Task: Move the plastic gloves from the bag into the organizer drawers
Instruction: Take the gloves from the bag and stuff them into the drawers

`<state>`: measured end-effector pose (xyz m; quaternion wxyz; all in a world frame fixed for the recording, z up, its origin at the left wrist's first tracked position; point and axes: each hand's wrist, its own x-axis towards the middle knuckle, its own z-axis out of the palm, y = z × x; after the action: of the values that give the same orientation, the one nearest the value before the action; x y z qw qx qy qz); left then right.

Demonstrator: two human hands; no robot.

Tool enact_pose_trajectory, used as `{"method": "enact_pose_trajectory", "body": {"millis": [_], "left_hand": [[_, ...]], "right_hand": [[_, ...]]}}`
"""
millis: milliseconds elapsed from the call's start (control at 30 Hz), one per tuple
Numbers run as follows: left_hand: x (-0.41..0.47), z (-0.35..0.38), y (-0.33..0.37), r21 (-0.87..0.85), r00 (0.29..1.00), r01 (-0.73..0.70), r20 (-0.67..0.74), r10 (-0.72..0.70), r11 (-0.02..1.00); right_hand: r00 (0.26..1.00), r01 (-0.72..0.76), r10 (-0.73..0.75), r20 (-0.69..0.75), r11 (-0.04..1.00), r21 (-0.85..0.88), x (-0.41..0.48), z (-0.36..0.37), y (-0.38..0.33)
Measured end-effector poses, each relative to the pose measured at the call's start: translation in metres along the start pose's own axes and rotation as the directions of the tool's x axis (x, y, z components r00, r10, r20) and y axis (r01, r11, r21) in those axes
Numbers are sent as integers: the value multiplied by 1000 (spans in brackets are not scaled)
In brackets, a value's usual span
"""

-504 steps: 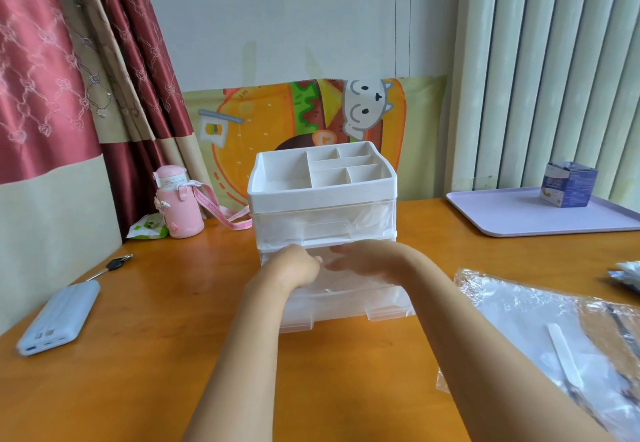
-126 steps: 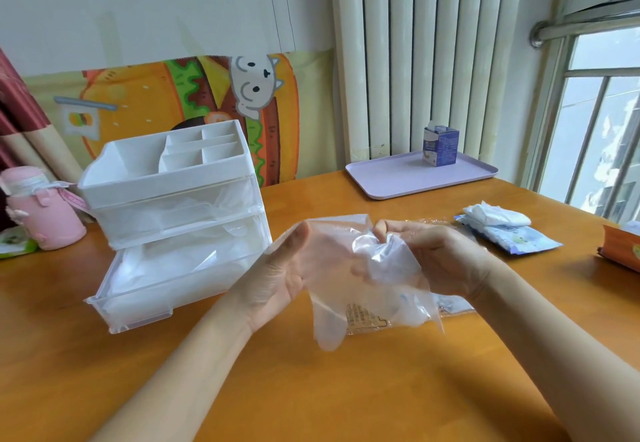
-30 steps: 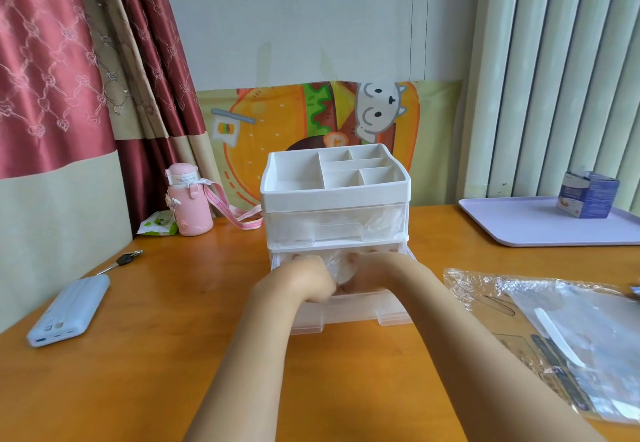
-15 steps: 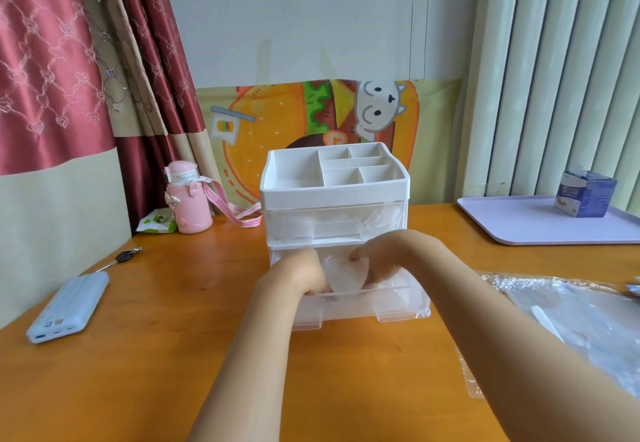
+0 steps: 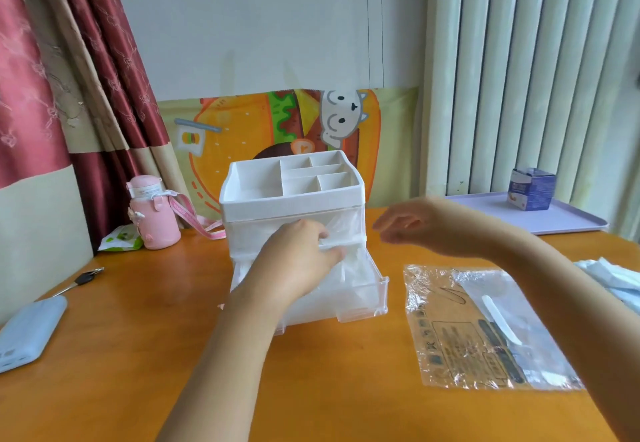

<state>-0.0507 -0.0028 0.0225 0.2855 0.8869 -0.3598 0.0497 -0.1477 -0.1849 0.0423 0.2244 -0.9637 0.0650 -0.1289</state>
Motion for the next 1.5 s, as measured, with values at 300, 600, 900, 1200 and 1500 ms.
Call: {"method": "enact_pose_trajectory", "body": {"millis": [300, 600, 900, 1200, 1500], "left_hand": [[-29, 109, 61, -275, 946, -269, 104, 306, 923], [-23, 183, 45, -152, 910, -211, 330, 251, 966], [-20, 200, 34, -42, 880, -226, 420, 222, 973], [-18, 195, 25, -28, 890, -211, 409, 204, 977], [-18, 194, 25, -19, 886, -214, 416, 202, 977]], "right_hand": [[834, -483, 437, -335, 874, -62, -75, -24, 113], [609, -769, 726, -321, 640, -12, -122, -24, 200], [541, -811, 815, -209, 571, 129, -130, -5, 221], [559, -643, 714, -422, 694, 324, -119, 7, 216], [407, -558, 601, -688, 760, 334, -126, -8, 207]]}}
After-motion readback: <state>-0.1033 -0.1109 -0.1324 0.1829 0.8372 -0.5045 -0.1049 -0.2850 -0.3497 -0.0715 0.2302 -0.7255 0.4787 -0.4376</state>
